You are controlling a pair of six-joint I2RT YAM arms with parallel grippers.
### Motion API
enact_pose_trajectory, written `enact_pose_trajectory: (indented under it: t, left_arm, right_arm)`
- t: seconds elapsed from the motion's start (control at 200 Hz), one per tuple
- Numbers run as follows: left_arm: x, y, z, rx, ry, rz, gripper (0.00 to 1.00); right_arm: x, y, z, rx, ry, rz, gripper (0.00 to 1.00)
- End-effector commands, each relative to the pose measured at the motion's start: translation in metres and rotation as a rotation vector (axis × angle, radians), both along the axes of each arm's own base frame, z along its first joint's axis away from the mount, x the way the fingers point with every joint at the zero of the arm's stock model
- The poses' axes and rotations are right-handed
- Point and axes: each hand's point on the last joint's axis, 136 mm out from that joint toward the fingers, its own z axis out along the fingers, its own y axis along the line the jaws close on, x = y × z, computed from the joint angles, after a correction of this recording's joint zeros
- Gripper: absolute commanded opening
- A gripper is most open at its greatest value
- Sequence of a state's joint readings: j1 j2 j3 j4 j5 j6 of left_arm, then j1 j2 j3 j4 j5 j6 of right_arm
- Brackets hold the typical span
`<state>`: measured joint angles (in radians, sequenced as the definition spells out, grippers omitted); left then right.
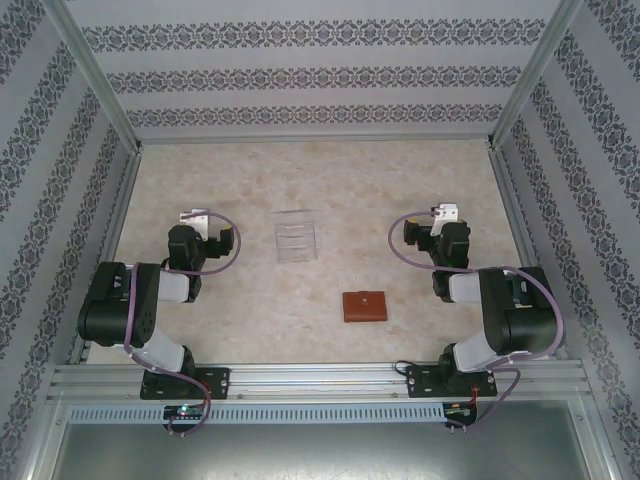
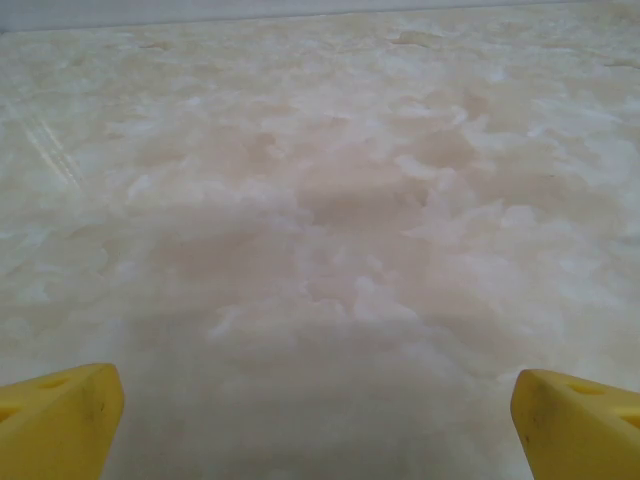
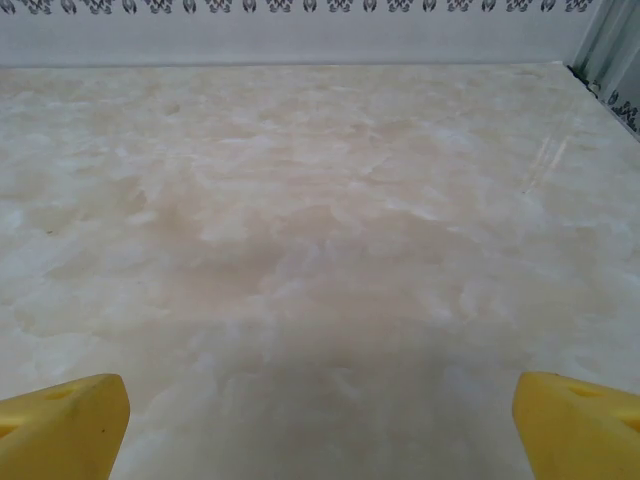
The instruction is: Take the credit cards out of the card holder
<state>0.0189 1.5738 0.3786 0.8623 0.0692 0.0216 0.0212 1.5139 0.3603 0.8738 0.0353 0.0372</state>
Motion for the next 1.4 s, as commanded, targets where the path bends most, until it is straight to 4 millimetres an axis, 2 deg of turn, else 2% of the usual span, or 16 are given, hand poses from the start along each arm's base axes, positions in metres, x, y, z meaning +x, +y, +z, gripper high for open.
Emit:
enact_pose_trajectory:
  t: [0.0, 1.209, 1.394]
  left_arm:
    - [0.010, -0.002, 0.014, -0.005, -0.058, 0.005, 1.00]
    - [0.009, -0.002, 0.015, -0.007, -0.065, 0.004, 1.00]
    - [0.008, 0.001, 0.020, -0.002, -0.073, 0.020, 1.00]
  right_arm:
    - [0.009, 0.000, 0.016, -0.003, -0.058, 0.014, 0.98]
    - [0.009, 0.001, 0.016, -0.006, -0.060, 0.014, 0.98]
    - [0.009, 0.006, 0.026, -0.016, -0.066, 0.034, 0.98]
